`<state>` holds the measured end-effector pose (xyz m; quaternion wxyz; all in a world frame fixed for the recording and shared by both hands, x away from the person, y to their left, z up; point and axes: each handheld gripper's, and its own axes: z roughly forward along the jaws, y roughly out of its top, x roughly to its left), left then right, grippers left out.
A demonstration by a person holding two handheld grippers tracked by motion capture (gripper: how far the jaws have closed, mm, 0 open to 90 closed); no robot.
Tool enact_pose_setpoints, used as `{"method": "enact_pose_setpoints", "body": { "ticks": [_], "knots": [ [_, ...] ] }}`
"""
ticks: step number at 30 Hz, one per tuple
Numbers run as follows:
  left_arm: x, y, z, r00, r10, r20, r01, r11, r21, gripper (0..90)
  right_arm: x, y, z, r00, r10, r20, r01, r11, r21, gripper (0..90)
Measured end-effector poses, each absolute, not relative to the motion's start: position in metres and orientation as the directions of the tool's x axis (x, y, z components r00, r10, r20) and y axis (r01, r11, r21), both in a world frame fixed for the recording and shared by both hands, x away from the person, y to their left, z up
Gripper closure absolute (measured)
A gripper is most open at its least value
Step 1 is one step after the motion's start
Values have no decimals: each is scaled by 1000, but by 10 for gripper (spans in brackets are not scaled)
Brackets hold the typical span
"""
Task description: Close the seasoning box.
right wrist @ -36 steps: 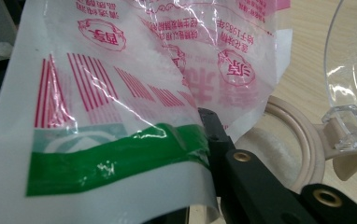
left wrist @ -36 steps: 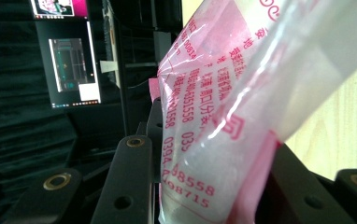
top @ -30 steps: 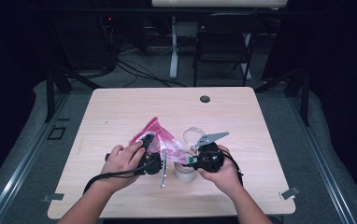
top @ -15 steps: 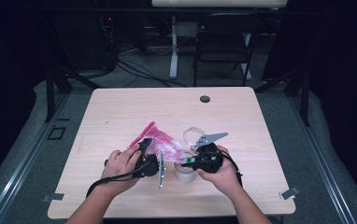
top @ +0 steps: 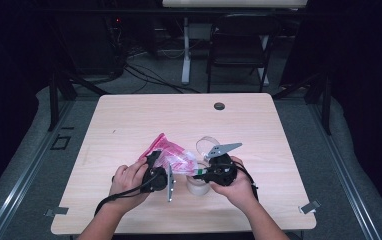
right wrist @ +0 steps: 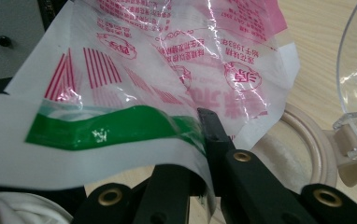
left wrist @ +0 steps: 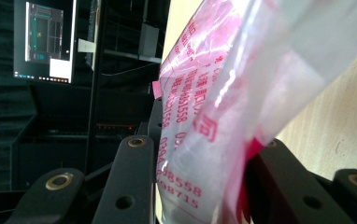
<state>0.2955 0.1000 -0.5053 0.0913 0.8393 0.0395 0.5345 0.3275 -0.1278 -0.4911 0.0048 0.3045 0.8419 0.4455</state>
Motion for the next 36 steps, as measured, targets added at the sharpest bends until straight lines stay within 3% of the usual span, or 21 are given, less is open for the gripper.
{"method": "enact_pose_setpoints", "body": {
  "ticks": [17, 30, 36],
  "knots": [
    [297, 109, -528, 491, 271, 828, 4, -951, 309, 715, 326, -122, -492, -821, 515, 247, 495, 427, 756, 900],
    [298, 111, -539, 541, 272, 796, 37, -953, 301, 720, 325, -122, -490, -827, 511, 235, 477, 415, 774, 889],
    [301, 113, -545, 589, 331, 737, 51, -926, 375, 717, 324, -123, -487, -827, 508, 243, 474, 394, 787, 846]
  ]
}}
